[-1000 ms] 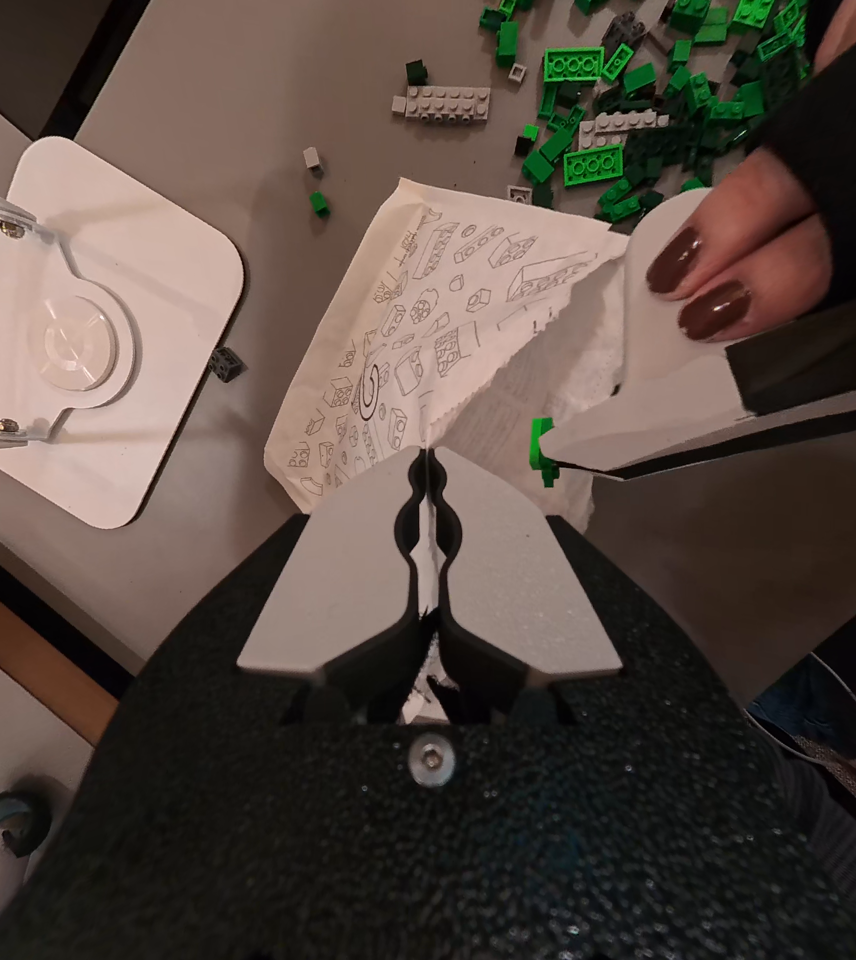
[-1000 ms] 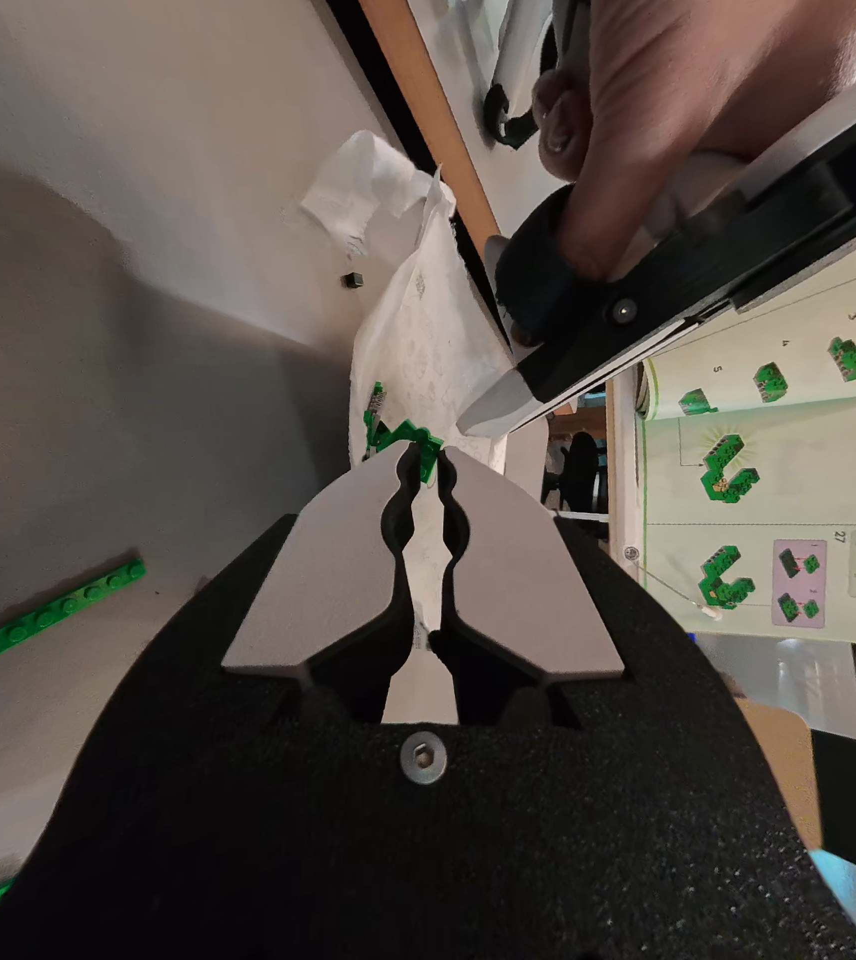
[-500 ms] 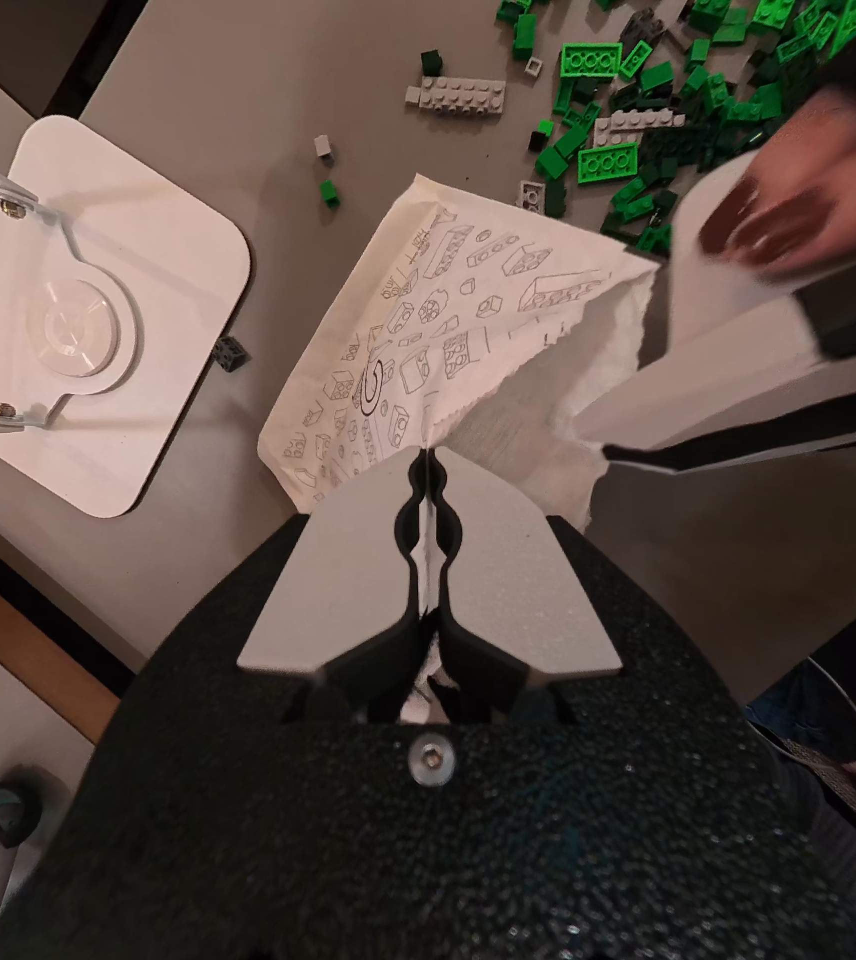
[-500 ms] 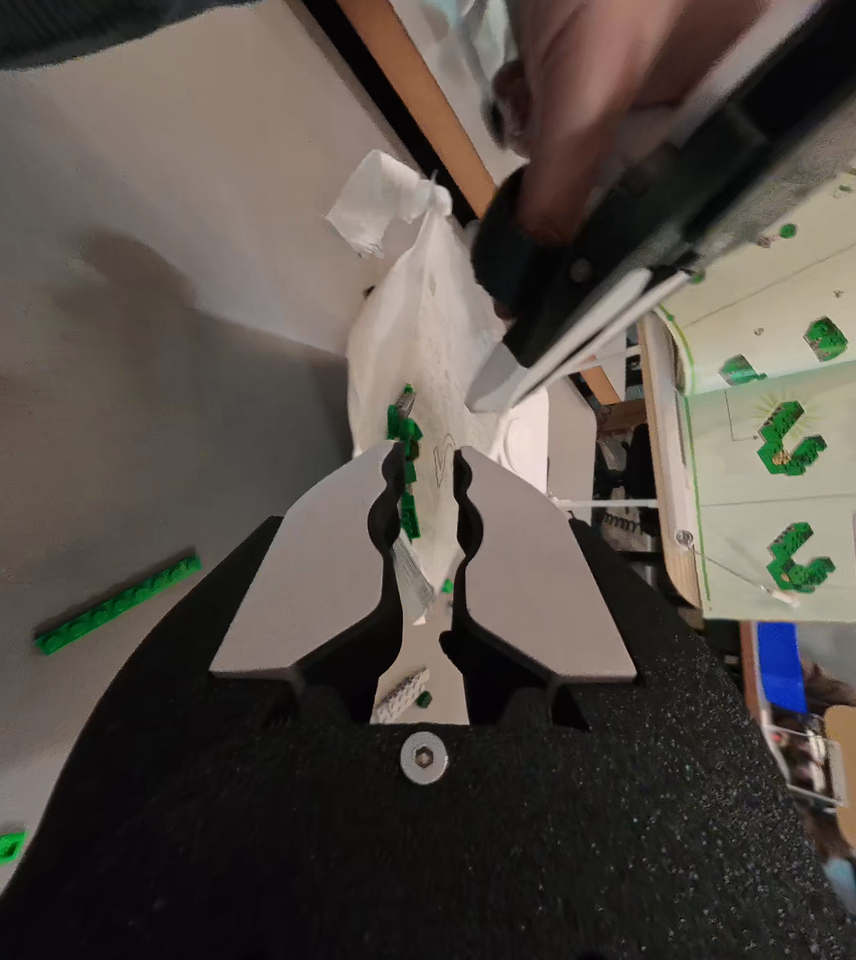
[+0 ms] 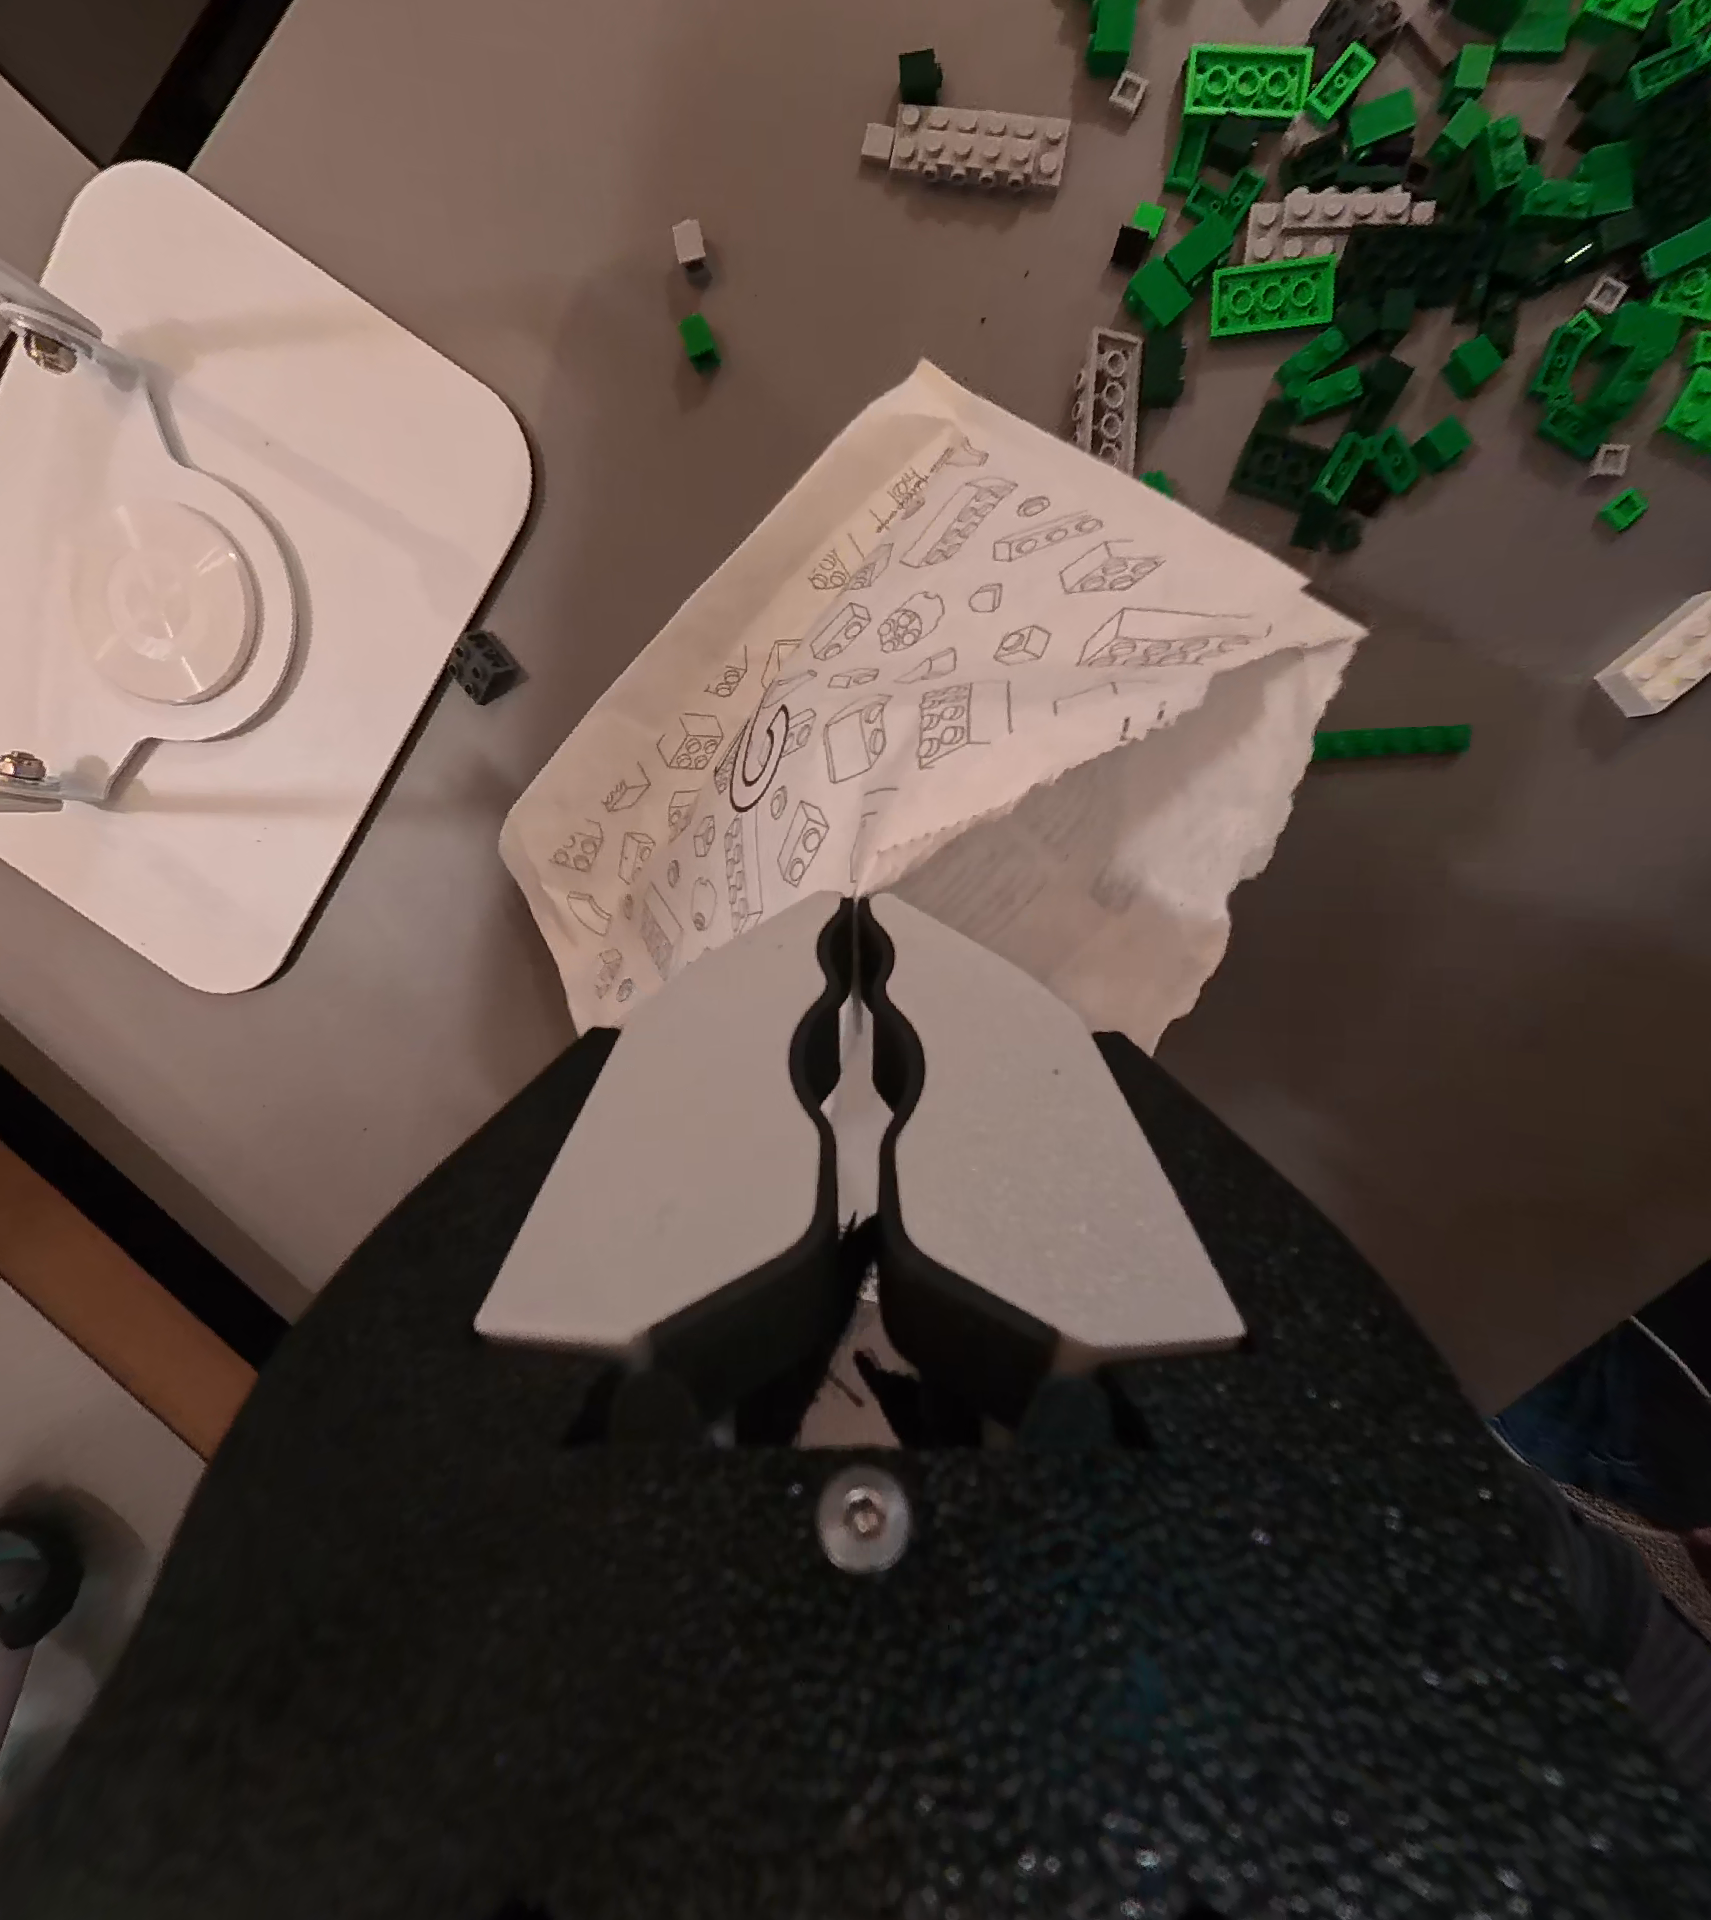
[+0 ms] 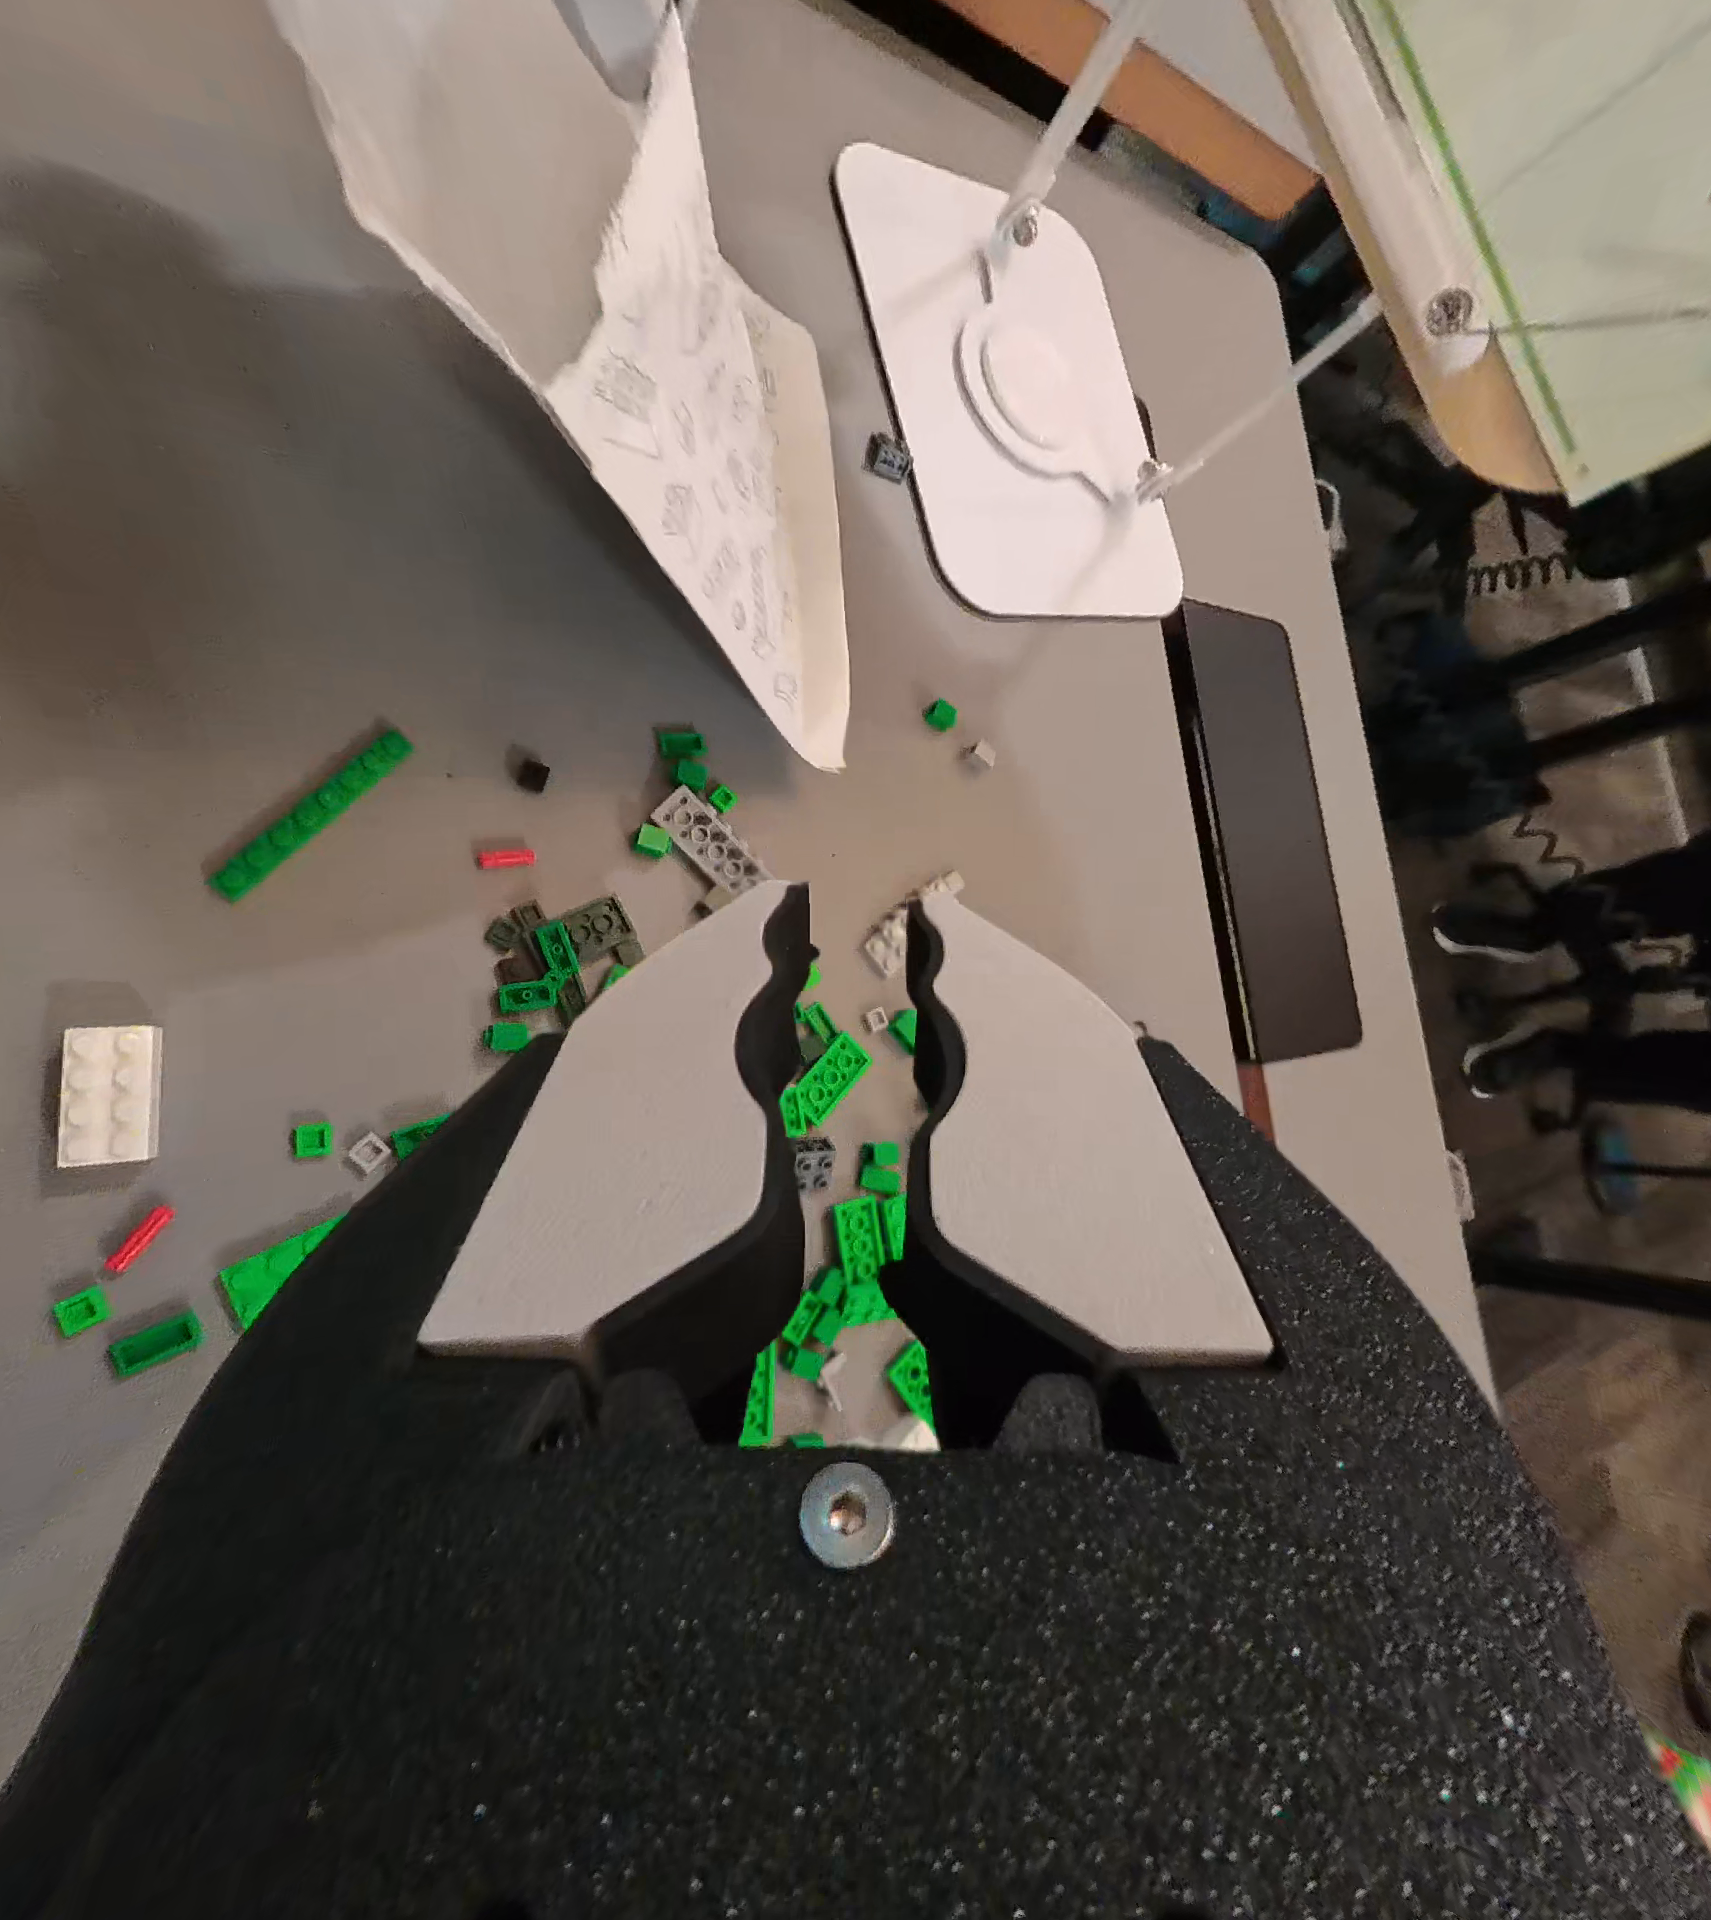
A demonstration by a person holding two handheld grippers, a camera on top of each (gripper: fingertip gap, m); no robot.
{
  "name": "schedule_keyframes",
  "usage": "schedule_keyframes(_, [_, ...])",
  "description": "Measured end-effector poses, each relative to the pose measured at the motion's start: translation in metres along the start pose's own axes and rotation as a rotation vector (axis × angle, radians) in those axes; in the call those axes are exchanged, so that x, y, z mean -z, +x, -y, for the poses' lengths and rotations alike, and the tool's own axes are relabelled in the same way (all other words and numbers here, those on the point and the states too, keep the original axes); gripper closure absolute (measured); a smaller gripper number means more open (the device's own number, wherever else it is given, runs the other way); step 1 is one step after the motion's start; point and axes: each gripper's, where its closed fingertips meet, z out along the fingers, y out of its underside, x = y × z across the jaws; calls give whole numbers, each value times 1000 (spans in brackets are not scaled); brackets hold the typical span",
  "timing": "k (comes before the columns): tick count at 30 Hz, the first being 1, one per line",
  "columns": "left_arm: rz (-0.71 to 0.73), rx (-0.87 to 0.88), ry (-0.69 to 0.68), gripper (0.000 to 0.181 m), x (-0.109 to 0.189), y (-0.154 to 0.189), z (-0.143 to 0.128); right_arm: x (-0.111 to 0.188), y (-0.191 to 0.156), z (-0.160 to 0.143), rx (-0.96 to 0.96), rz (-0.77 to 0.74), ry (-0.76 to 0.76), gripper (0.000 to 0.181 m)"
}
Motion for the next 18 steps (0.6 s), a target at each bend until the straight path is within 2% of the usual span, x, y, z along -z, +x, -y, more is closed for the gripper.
schedule_keyframes(18, [3,-15,-13,181,-2,2,0,-6,-7,-5,-8,49,-33,164])
